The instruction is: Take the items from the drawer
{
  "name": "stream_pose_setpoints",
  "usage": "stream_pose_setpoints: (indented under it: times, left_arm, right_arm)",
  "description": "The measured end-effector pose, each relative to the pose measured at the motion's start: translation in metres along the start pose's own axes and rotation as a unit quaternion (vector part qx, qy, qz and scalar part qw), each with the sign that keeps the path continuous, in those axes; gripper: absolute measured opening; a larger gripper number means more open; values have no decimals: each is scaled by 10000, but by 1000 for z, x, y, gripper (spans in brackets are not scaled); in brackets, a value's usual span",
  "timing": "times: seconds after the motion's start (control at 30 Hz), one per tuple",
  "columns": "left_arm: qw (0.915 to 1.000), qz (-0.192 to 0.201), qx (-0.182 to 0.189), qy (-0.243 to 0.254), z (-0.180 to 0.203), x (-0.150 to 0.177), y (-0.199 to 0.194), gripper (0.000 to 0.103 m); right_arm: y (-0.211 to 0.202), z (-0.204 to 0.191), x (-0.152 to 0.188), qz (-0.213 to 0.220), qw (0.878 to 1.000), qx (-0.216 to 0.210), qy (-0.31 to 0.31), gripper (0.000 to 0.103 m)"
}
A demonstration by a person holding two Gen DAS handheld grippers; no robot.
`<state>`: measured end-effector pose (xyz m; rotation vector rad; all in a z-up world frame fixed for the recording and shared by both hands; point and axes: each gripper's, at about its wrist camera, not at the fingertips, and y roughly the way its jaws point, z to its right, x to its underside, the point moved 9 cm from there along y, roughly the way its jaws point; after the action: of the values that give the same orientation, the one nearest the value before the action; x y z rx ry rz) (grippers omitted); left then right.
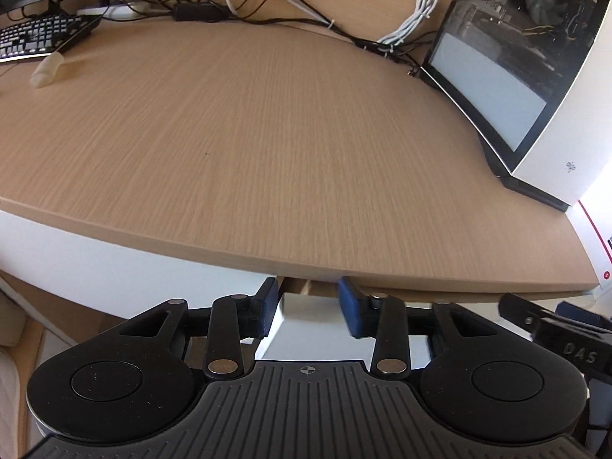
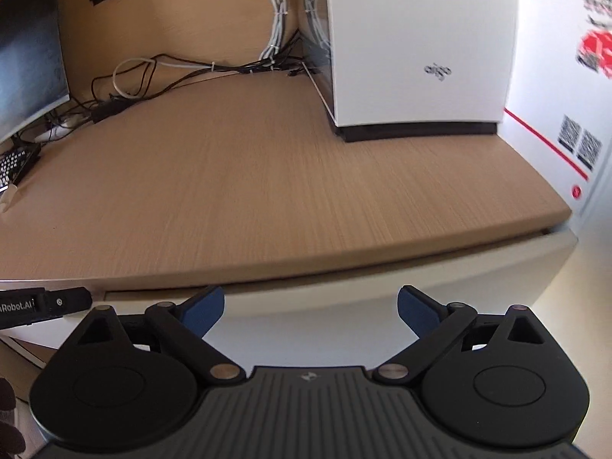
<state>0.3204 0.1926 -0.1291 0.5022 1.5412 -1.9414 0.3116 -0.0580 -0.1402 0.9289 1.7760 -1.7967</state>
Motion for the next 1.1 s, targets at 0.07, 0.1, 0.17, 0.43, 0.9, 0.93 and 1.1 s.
stream_pose_setpoints:
  times: [0.07, 0.1, 0.17, 0.43, 0.9, 0.93, 1.1]
  left_arm:
    - [10000, -46, -16, 29, 3, 0, 1, 44]
    - [10000, -52, -41, 43, 3, 2, 0, 46]
    - [10000, -52, -58, 35, 5, 3, 1, 48]
    - [9998, -120, -107, -111, 9, 5, 3, 56]
    - [9992, -273, -259, 96, 15, 11, -6, 57]
    - [9993, -267, -250, 79, 14, 11, -6, 56]
    - [9992, -196, -260, -242, 4, 8, -5, 50]
  right_arm:
    - [7, -10, -6, -41, 9998, 50, -204, 98]
    - [9, -10, -9, -75, 9996, 52, -256, 98]
    - [14, -7, -11, -165, 9996, 37, -224, 98]
    - [29, -1, -14, -288, 9991, 5, -327, 100]
    - [34, -11, -16, -809, 9951, -169, -536, 103]
    - [32, -11, -15, -827, 9950, -177, -534, 103]
    - [33, -3, -18, -655, 9969, -150, -420, 100]
